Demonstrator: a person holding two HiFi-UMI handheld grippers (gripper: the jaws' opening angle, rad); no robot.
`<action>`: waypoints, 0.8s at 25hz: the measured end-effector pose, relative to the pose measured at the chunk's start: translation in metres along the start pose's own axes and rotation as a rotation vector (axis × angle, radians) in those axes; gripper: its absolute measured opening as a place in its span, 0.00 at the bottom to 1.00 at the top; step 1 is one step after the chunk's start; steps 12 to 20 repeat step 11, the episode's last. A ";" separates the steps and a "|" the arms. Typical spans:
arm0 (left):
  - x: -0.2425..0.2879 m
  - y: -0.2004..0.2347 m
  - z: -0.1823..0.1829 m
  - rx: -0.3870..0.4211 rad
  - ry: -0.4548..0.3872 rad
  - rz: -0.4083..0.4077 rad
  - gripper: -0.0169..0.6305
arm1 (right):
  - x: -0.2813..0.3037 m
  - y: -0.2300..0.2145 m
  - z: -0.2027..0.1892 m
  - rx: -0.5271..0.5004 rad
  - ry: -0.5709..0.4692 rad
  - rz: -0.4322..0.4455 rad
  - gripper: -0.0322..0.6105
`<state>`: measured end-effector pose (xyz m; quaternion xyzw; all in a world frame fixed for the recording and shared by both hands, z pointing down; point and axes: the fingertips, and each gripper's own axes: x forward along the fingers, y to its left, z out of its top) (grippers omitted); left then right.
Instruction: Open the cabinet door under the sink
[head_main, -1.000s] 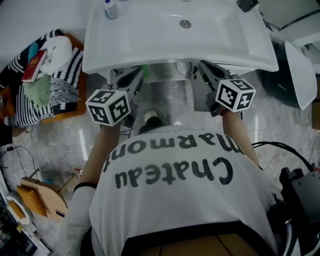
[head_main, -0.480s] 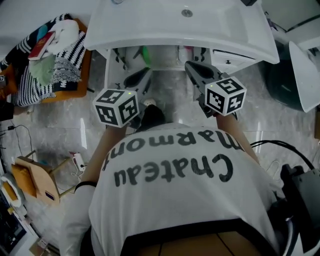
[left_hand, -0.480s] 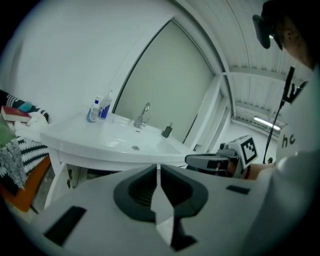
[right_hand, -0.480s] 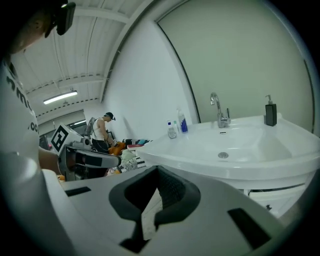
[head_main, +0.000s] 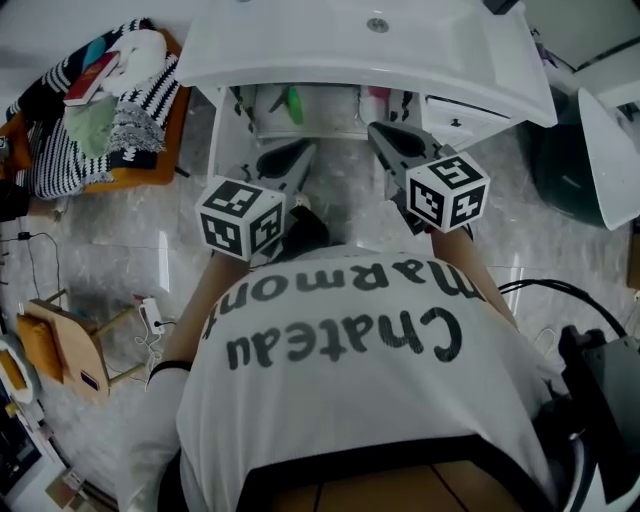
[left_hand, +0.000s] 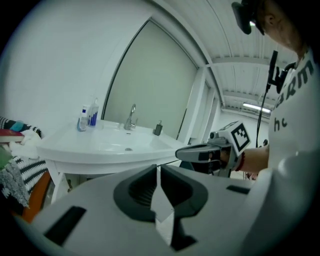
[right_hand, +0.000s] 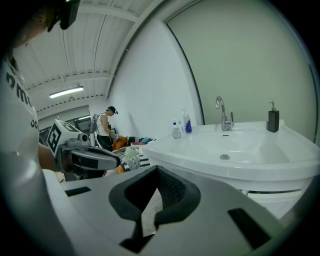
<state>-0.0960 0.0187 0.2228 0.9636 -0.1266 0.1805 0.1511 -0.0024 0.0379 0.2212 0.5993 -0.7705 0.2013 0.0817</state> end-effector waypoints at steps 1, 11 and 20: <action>0.000 0.000 0.000 -0.005 -0.004 0.006 0.07 | -0.001 0.000 -0.001 -0.005 0.003 -0.002 0.06; -0.007 0.009 -0.002 -0.085 -0.026 0.049 0.07 | -0.004 0.003 -0.001 -0.044 0.016 0.000 0.06; -0.007 0.009 -0.002 -0.085 -0.026 0.049 0.07 | -0.004 0.003 -0.001 -0.044 0.016 0.000 0.06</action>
